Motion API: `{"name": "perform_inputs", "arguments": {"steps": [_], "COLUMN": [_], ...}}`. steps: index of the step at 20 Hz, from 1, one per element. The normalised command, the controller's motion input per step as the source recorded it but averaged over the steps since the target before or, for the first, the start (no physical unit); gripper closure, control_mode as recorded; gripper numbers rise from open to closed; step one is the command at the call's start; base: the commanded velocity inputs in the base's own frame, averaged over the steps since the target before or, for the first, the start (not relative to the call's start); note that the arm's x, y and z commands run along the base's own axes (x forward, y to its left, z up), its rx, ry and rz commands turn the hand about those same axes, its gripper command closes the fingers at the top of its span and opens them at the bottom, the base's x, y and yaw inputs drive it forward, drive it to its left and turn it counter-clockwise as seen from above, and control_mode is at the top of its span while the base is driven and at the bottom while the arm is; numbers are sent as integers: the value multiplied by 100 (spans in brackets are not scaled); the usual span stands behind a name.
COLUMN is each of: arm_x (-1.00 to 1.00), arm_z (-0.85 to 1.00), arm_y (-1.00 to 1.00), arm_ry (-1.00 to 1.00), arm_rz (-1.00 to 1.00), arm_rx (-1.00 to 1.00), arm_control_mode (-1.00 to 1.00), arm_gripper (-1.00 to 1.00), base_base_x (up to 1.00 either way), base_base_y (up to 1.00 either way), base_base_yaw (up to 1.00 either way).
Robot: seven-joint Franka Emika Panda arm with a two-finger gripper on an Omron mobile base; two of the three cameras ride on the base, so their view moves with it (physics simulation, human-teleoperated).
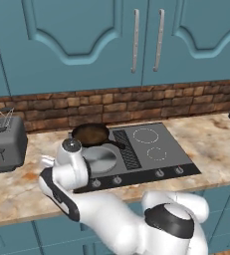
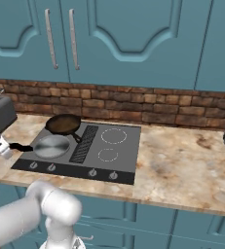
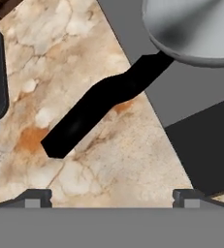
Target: Place both pans onto different burners. Then place the potato and the chicken drumstick on different pans.
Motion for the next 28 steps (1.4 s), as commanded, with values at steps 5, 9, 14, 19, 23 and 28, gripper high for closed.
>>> {"name": "perform_inputs", "arguments": {"steps": [5, 9, 14, 19, 23, 28], "arm_x": [-15, -13, -17, -1, -4, -6], "arm_z": [5, 0, 0, 0, 0, 0], "arm_y": [-60, -54, -49, -42, -49, -49], "arm_ry": [-2, -3, -5, -2, -2, 0], "arm_rz": [13, 15, 12, 18, 19, 20], "arm_rx": [0, -1, -3, -1, 0, -4], "arm_control_mode": [-100, -100, -100, -100, -100, -100], "arm_gripper": [-100, -100, -100, -100, -100, -100], "base_base_x": [0, 0, 0, 0, 0, 0], "base_base_y": [0, 0, 0, 0, 0, 0], "base_base_yaw": [0, 0, 0, 0, 0, 0]}}
